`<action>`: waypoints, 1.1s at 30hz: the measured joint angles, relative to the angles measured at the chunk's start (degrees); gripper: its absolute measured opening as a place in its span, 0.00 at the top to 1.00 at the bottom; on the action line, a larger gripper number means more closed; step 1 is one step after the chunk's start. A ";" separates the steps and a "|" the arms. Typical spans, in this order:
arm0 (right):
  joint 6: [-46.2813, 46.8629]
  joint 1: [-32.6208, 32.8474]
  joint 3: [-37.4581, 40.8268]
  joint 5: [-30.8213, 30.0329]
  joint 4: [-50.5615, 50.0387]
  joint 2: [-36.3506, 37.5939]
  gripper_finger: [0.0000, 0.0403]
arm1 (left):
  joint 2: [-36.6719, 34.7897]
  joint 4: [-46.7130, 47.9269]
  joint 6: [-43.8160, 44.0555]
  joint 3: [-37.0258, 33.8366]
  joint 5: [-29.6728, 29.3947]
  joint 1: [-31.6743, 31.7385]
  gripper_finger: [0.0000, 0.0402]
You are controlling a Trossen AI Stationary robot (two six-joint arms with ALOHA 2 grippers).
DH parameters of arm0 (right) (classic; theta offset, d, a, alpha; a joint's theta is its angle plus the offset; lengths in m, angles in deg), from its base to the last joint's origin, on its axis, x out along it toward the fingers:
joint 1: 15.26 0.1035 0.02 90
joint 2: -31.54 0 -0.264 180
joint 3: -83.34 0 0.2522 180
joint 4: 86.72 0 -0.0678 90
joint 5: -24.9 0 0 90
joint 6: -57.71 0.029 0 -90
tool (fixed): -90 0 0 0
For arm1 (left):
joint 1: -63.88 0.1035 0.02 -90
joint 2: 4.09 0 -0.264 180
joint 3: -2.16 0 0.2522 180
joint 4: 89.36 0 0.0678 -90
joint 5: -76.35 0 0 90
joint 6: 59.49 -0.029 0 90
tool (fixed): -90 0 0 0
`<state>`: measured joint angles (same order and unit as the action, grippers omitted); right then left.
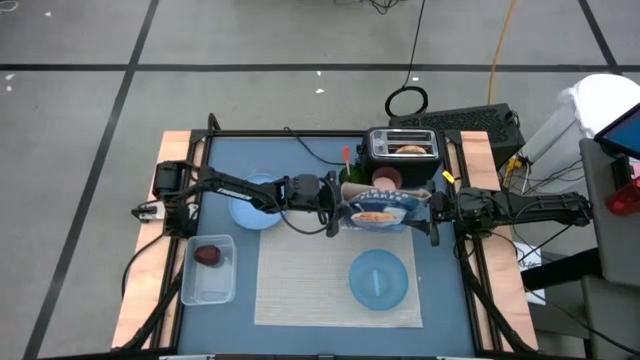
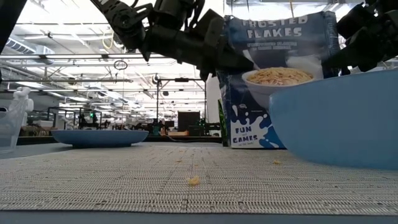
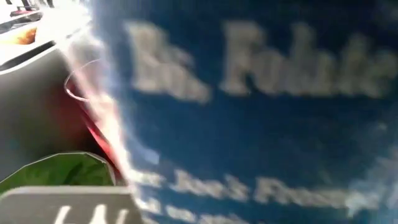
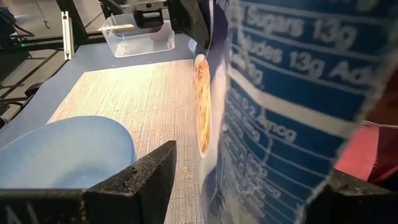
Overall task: Arrange a breakfast setting
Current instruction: Pour the cereal into the blue bowl
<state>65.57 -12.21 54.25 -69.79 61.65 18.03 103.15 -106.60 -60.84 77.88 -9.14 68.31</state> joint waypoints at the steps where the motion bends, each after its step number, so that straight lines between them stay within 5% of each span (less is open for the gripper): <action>1: 0.00 0.00 0.00 0.00 0.00 0.00 0.42 | -0.02 -0.02 0.02 0.00 0.01 -0.01 0.76; 12: 1.99 0.00 0.00 0.09 0.03 0.00 0.42 | -1.84 1.16 0.35 -0.13 -0.19 0.01 0.84; 27: 2.00 0.02 0.00 0.52 0.99 -0.09 0.42 | -17.01 24.20 0.37 -0.15 -1.17 0.18 0.84; 33: 7.01 0.02 0.02 0.48 9.46 -0.71 0.42 | -23.10 30.07 0.64 -0.15 -0.76 0.15 0.84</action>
<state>72.58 -12.19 54.27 -69.31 71.12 17.32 80.05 -76.54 -60.20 77.73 -9.90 68.46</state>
